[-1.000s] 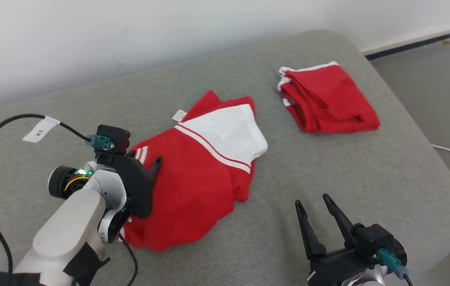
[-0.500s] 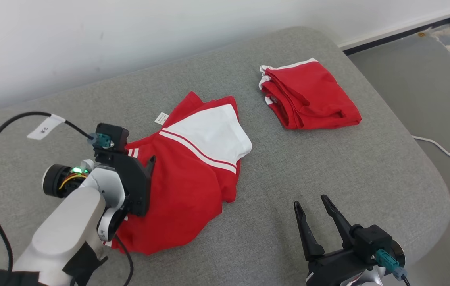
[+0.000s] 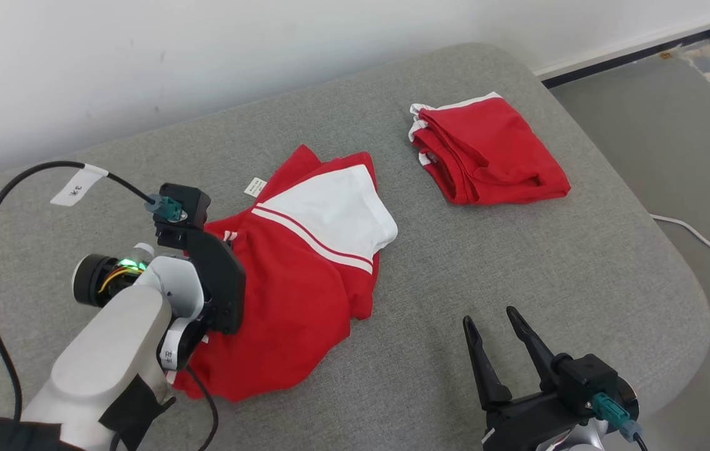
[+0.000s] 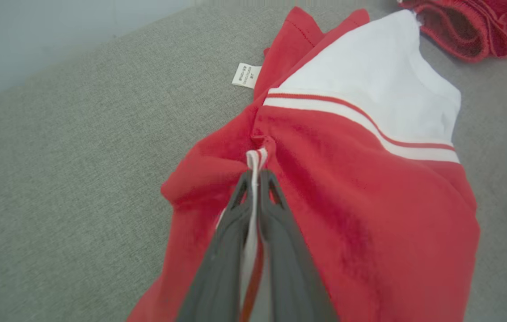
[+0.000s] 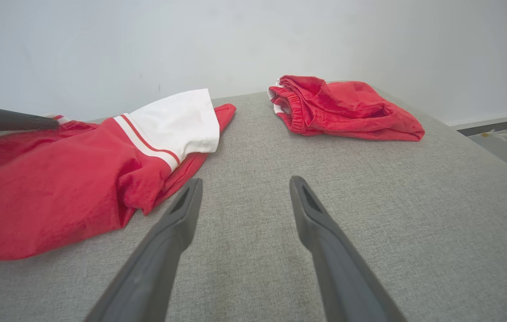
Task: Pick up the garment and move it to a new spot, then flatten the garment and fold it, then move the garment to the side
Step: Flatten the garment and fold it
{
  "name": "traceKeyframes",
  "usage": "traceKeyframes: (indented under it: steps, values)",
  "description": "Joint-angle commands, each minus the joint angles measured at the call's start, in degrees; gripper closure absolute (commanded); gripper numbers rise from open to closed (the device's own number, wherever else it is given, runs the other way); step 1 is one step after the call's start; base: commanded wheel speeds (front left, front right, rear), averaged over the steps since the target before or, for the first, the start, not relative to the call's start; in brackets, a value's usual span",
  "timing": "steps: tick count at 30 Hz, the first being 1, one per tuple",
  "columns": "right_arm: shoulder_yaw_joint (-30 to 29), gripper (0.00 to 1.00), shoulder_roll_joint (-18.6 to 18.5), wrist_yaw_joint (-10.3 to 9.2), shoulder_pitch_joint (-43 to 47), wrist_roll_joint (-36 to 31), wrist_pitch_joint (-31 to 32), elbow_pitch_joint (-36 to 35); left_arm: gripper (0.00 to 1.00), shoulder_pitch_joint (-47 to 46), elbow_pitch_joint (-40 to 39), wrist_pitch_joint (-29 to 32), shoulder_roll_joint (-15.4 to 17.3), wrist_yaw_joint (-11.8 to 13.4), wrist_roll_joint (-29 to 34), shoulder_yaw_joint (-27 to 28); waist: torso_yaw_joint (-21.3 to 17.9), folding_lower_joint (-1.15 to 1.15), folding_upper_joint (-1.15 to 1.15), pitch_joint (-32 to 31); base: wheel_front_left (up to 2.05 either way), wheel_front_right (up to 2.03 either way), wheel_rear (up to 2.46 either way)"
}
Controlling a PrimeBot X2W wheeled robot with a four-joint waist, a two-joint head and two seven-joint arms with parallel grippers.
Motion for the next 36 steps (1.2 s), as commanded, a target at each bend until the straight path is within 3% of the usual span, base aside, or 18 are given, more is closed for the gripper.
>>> traceKeyframes:
  steps: [1, 5, 15, 19, 22, 26, 30, 31, 32, 33, 36]
  values:
    - [-0.16, 0.00, 0.08, -0.13, -0.23, -0.03, -0.33, -0.37, 1.00, -0.42, -0.44, -0.40, 0.32, -0.20, 0.47, -0.03, -0.13, -0.01, 0.00, 0.13, 0.00, 0.00, 0.00]
    - [-0.63, 0.00, 0.11, -0.13, -0.03, -0.19, -0.32, -0.56, 1.00, -2.01, -3.28, -4.28, 0.00, -0.94, 1.89, -0.29, 0.00, -0.01, 0.00, 0.35, 0.00, 0.00, 0.00]
    - [-0.75, 0.00, 0.14, -0.13, -0.20, -0.37, -0.29, -0.42, 1.00, -8.05, -15.34, -21.95, -5.24, -3.73, 4.94, 1.32, 2.01, -0.01, 0.00, -0.28, 0.00, 0.00, 0.00]
    - [-0.96, 0.00, 0.07, -0.13, 0.29, -0.51, -0.29, -0.49, 1.00, -8.61, -21.63, -28.11, -7.82, -5.71, 2.70, 3.11, 3.40, -0.01, 0.00, -0.74, 0.00, 0.00, 0.00]
    - [-1.13, 0.00, -0.09, -0.13, 0.61, -0.62, -0.28, -0.58, 1.00, -6.27, -25.72, -29.32, -8.18, -7.75, -0.33, 2.52, 5.01, -0.01, 0.00, -0.82, 0.00, 0.00, 0.00]
    - [-1.20, 0.00, -0.50, -0.13, 0.88, -0.79, -0.29, -0.73, 1.00, 0.29, -27.48, -27.58, -4.78, -8.75, -3.91, 1.54, 7.84, -0.01, 0.00, -0.70, 0.00, 0.00, 0.00]
    - [-0.69, 0.00, -0.70, -0.13, 0.35, -0.81, -0.11, -0.81, 1.00, 9.48, -23.04, -24.68, -0.72, -8.04, -6.08, -0.32, 10.83, -0.01, 0.00, -0.38, 0.00, 0.00, 0.00]
    - [-0.53, 0.00, -0.74, -0.13, 0.24, -0.81, -0.06, -0.83, 0.87, 10.63, -21.46, -23.97, 0.16, -7.75, -5.78, -1.03, 11.30, -0.01, 0.00, -0.35, 0.00, 0.00, 0.00]
    - [-0.45, 0.00, -0.77, -0.13, 0.09, -0.86, 0.04, -0.83, 0.58, 11.21, -20.01, -23.45, 1.02, -7.46, -4.63, -1.76, 11.73, -0.01, 0.00, -0.35, 0.00, 0.00, 0.00]
    - [-0.31, 0.00, -0.72, -0.13, -0.11, -0.91, 0.08, -0.85, 0.00, 12.00, -18.35, -22.59, 1.44, -7.05, -4.32, -2.54, 12.02, -0.01, 0.00, -0.35, 0.00, 0.00, 0.00]
    - [-0.11, 0.00, -0.77, -0.13, -0.59, -0.93, 0.27, -0.91, 0.00, 12.44, -15.16, -19.60, 2.52, -6.82, -3.05, -4.56, 12.44, -0.01, 0.00, -0.41, 0.00, 0.00, 0.00]
